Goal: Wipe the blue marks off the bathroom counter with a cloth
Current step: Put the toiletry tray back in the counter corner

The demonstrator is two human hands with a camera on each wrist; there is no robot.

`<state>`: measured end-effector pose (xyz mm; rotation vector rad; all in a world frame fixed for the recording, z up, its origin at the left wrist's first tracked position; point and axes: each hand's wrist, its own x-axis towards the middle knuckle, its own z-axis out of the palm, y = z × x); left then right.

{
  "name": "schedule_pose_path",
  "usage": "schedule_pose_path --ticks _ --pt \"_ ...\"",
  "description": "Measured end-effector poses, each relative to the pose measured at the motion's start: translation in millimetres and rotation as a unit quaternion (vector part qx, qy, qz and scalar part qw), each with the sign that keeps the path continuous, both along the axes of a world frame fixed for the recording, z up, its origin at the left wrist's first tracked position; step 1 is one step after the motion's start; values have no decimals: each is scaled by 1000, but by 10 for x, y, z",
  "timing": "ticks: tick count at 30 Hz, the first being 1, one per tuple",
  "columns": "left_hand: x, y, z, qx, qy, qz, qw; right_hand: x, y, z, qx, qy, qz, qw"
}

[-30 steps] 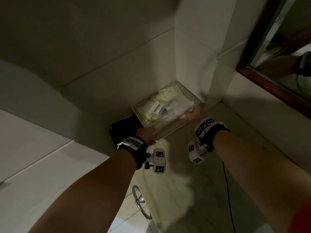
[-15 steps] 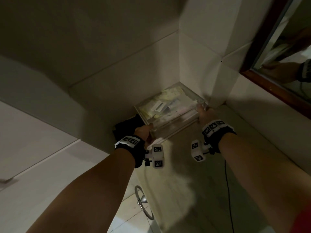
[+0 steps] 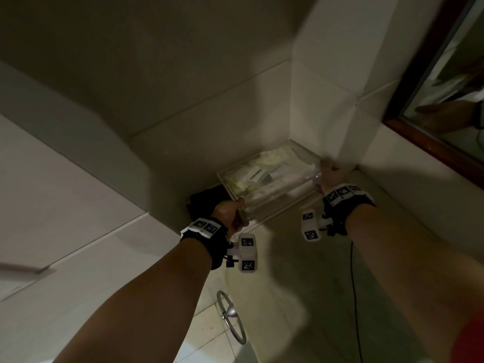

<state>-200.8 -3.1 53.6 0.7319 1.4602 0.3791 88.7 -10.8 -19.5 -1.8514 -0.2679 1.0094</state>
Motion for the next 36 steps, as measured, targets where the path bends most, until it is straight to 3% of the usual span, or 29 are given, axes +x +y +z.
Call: schedule_pose_path --ticks 4,7,10,16,22,28,31,36 --pt "-152 -97 31 -6 -12 21 1000 37 9 -180 -30 -10 23 999" --pt "-222 -172 60 -4 -12 34 999 -92 -168 41 -45 -18 29 998" --pt "-285 -235 105 -1 -18 42 999 -441 -446 574 -65 -4 27 998" --pt "-388 -402 188 3 -6 17 1000 -573 -868 809 -114 23 45 992" --pt "-372 -625 267 -1 -30 -46 999 -692 -1578 949 -141 -2 40 989" --pt "-299 -748 -212 -9 -17 -150 989 -766 -2431 778 -143 30 -50 988" --pt "-254 -997 -38 -13 -10 -190 982 -905 -2775 856 -140 16 -119 983" --pt "-145 -1202 -122 -29 -2 -235 971 -962 -3143 782 -146 70 -194 967"
